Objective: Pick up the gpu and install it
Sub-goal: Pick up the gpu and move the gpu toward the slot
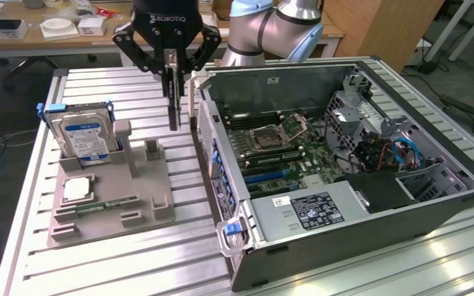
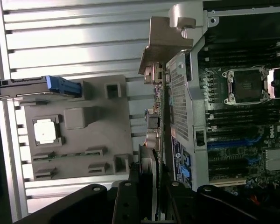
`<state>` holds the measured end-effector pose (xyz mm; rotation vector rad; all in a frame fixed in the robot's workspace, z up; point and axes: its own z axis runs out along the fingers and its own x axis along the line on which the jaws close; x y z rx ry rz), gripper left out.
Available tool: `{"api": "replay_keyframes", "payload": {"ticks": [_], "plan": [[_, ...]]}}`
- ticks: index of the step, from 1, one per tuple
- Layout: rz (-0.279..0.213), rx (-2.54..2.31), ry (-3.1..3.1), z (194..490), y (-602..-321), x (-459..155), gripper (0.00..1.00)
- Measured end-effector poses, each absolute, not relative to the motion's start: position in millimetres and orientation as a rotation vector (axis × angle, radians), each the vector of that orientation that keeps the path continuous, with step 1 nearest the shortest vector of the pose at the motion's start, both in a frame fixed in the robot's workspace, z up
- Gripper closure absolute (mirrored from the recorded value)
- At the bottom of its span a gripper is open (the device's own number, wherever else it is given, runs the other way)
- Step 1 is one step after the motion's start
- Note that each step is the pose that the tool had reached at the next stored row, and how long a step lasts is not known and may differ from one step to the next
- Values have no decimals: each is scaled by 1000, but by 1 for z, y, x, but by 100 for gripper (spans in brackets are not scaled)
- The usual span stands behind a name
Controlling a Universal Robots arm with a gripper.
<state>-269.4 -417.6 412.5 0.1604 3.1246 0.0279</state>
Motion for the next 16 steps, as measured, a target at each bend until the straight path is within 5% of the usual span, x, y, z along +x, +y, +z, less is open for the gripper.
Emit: {"api": "replay_keyframes", "payload": {"ticks": [16], "plan": [[31, 83, 3128, 412, -418, -244, 73]]}}
